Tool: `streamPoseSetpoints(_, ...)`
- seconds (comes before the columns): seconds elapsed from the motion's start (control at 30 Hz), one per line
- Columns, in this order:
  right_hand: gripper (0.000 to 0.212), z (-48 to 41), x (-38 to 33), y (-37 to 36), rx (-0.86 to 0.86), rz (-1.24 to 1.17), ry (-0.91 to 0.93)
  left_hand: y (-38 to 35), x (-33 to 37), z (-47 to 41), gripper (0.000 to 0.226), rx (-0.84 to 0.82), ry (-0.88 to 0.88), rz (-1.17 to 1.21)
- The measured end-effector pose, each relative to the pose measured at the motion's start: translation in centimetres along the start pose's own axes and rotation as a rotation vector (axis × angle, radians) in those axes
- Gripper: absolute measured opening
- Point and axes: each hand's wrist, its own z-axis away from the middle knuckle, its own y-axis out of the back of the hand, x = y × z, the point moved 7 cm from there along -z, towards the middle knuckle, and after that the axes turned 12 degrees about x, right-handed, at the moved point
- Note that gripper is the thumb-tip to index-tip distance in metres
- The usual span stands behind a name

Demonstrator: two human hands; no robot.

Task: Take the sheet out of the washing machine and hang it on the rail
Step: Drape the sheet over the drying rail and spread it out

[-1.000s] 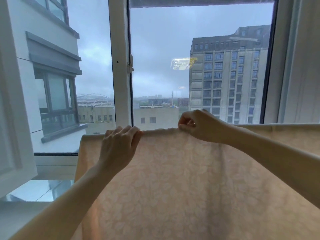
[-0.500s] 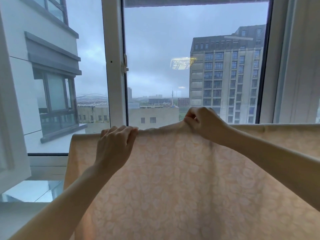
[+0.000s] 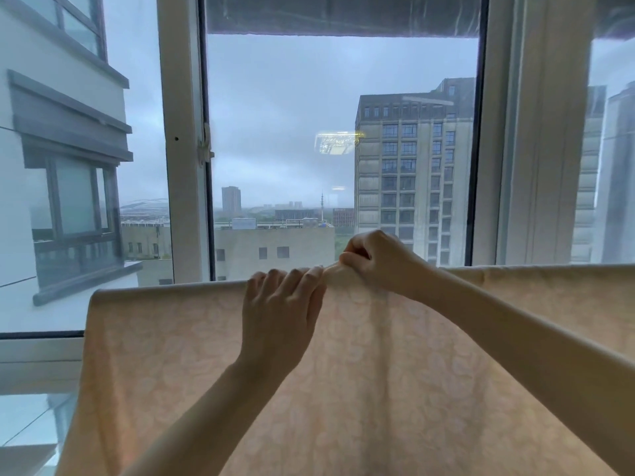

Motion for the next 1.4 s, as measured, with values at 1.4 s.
streamPoseSetpoints(1.4,0.028,4.9,7.2,6.7,0.097,0.113,0.135,-2.3,5.7,-2.6,0.034,-0.027,-0.003,0.117)
